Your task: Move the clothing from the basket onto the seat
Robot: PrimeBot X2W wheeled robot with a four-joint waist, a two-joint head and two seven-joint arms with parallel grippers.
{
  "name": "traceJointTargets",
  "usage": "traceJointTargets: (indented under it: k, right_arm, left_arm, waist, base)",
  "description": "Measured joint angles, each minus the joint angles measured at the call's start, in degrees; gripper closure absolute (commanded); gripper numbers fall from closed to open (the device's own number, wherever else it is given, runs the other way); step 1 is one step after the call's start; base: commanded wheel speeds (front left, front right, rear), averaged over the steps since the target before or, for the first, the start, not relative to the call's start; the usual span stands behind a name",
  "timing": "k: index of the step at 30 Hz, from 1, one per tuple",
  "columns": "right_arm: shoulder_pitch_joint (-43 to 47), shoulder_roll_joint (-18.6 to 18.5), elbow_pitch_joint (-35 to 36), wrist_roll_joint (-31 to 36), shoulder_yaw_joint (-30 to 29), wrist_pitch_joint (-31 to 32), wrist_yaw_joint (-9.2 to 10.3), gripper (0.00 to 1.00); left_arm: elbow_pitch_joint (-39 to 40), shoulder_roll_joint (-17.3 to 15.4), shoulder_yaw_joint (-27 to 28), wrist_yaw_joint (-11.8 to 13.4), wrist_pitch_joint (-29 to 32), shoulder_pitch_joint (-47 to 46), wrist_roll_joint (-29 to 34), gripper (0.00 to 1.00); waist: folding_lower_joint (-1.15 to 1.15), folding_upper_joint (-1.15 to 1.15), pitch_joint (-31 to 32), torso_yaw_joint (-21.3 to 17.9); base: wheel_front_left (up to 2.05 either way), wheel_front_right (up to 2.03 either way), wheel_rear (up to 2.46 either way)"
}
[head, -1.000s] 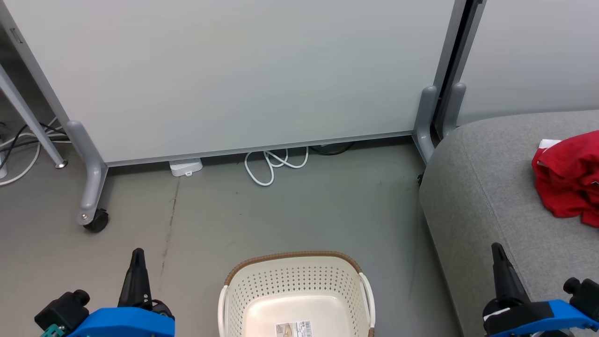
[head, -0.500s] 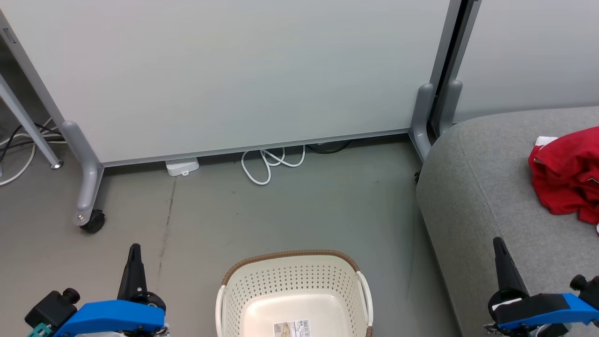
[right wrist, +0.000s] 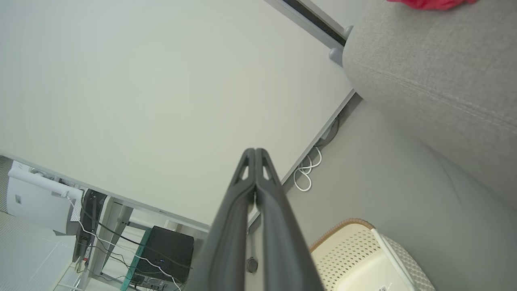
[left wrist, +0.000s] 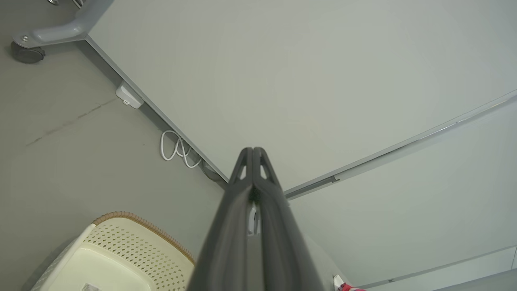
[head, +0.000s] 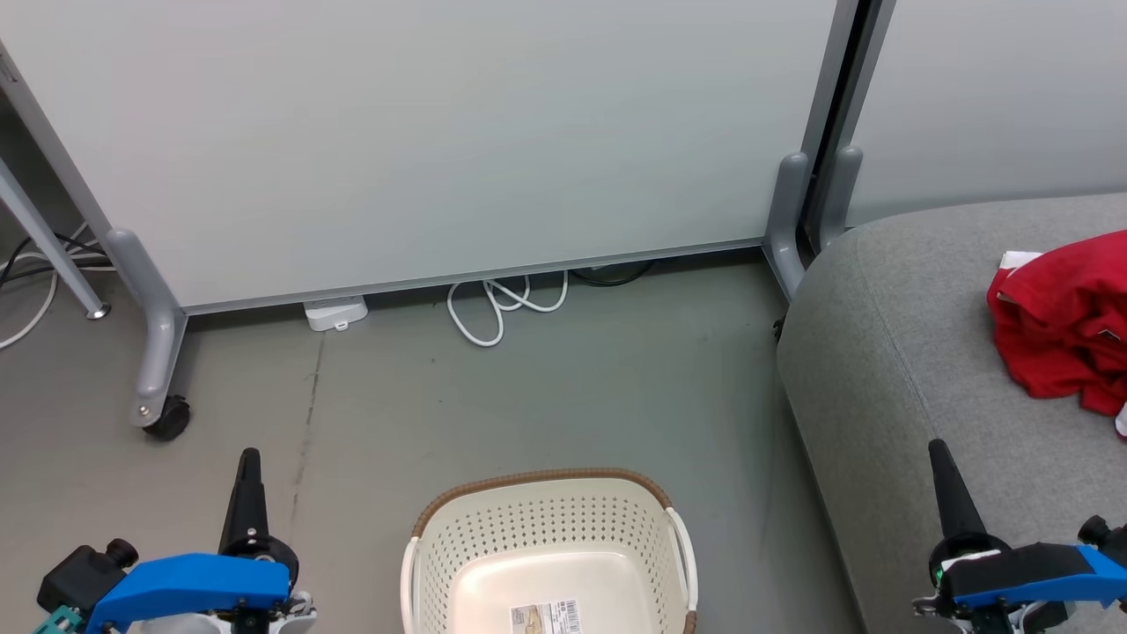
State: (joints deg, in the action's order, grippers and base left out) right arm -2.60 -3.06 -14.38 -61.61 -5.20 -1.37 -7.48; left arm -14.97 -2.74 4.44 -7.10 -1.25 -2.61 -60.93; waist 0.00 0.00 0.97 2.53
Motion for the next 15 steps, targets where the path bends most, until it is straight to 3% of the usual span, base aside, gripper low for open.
traceJointTargets:
  k: [15]
  right_arm:
    - [-0.9,0.0,0.1,-8.7,-0.4,2.3,0.0,1.0]
  left_arm:
    - [0.2,0.0,0.5,0.0,2.2,-0.9,-8.8,1.0]
  waist:
    - [0.0,0.0,-0.3,-0.6]
  base:
    - [0.0,0.0,0.0]
